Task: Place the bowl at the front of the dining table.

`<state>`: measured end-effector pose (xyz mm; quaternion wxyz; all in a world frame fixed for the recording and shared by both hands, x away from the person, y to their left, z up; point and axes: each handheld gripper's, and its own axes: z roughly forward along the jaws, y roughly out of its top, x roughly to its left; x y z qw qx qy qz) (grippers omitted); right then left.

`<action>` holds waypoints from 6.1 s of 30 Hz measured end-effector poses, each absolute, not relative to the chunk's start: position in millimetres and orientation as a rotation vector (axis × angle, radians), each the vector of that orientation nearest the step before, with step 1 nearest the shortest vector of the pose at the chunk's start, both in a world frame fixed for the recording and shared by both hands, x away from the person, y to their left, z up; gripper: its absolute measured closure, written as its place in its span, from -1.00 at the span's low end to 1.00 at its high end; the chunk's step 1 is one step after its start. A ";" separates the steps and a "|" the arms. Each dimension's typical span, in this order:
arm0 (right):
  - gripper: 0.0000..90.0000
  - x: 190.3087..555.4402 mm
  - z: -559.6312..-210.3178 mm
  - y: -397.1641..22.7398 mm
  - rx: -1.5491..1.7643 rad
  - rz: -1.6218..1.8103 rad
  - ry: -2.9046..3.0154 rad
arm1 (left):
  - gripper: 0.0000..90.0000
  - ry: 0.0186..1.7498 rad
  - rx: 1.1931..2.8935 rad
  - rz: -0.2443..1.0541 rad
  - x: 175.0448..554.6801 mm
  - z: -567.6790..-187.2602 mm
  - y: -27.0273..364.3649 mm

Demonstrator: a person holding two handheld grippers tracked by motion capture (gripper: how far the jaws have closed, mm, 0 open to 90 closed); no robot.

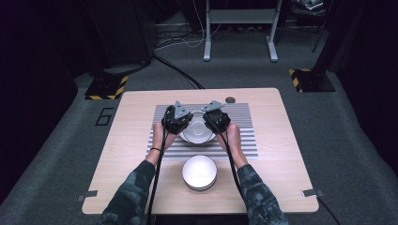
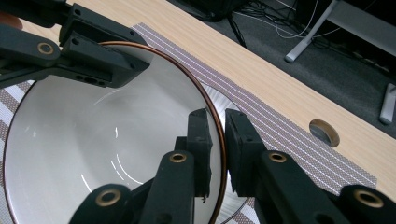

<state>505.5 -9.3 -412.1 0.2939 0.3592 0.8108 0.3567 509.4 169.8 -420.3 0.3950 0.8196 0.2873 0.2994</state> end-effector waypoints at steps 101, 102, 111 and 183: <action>-0.93 567.8 -454.6 -15.9 1.368 0.956 2.249 | -0.70 1.091 2.142 0.443 566.7 -439.6 166.7; -0.98 566.8 -453.4 -16.6 1.365 0.958 2.262 | -0.76 1.097 2.151 0.431 565.2 -438.0 167.8; -1.00 545.6 -437.5 -29.9 1.288 0.999 2.281 | -1.00 1.056 2.128 0.429 538.3 -423.5 186.7; -1.00 370.8 -453.9 -157.4 0.983 1.055 2.168 | -1.00 1.104 2.030 0.578 358.9 -483.0 350.2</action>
